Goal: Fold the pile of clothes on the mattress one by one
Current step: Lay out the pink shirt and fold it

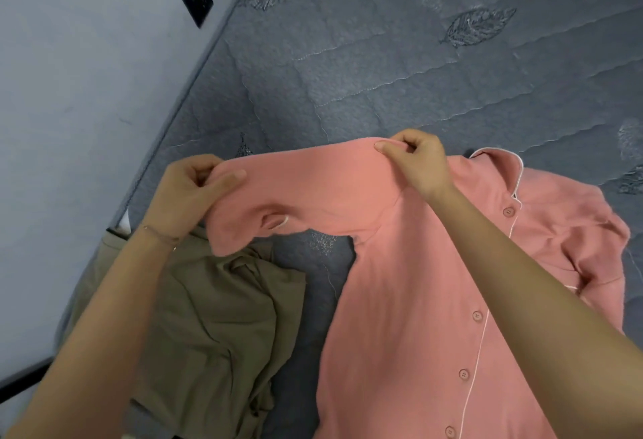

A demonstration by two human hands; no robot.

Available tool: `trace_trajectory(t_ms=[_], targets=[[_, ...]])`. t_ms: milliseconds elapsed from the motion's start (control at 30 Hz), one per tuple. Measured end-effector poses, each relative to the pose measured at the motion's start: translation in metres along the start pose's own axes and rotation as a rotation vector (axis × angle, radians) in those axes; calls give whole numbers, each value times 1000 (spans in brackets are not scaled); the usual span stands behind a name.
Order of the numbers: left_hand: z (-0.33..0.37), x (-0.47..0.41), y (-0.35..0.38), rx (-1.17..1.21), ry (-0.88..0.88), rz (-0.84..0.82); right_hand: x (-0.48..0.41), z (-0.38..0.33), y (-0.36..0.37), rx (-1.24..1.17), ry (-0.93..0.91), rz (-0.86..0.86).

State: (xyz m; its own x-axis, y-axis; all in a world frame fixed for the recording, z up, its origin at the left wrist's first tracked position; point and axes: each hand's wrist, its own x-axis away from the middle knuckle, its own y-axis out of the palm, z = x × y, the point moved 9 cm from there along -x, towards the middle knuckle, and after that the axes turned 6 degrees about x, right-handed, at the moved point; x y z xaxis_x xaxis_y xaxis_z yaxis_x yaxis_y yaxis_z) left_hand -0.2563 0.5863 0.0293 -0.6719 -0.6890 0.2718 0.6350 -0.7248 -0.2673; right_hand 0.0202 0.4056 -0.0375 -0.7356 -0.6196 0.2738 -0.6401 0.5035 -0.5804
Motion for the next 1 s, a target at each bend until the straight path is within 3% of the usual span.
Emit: trace_trajectory(t_ms=[67,167,400,533,600,733,833,1000], targets=[[-18,-6,-3,-178,-19,79,3,1,13,220,-2,-15],[-49,-6,20,-357,-60,47,16,-5,36,427,-85,-63],[-86,4,10,-374,-182,-47,52,-19,67,435,-195,-124],[-114,19,1,-256,-342,-269,68,-21,76,358,-173,-124],[-115,23,-2,-357,-281,-266,76,-24,86,354,-184,-160],[-85,26,-5,-445,-43,-102,91,-45,107,300,-266,-208],[-65,32,4,-420,41,-177,99,-79,122,232,-419,-269],[-44,40,5,-319,22,-275,118,-115,154,260,-583,-506]])
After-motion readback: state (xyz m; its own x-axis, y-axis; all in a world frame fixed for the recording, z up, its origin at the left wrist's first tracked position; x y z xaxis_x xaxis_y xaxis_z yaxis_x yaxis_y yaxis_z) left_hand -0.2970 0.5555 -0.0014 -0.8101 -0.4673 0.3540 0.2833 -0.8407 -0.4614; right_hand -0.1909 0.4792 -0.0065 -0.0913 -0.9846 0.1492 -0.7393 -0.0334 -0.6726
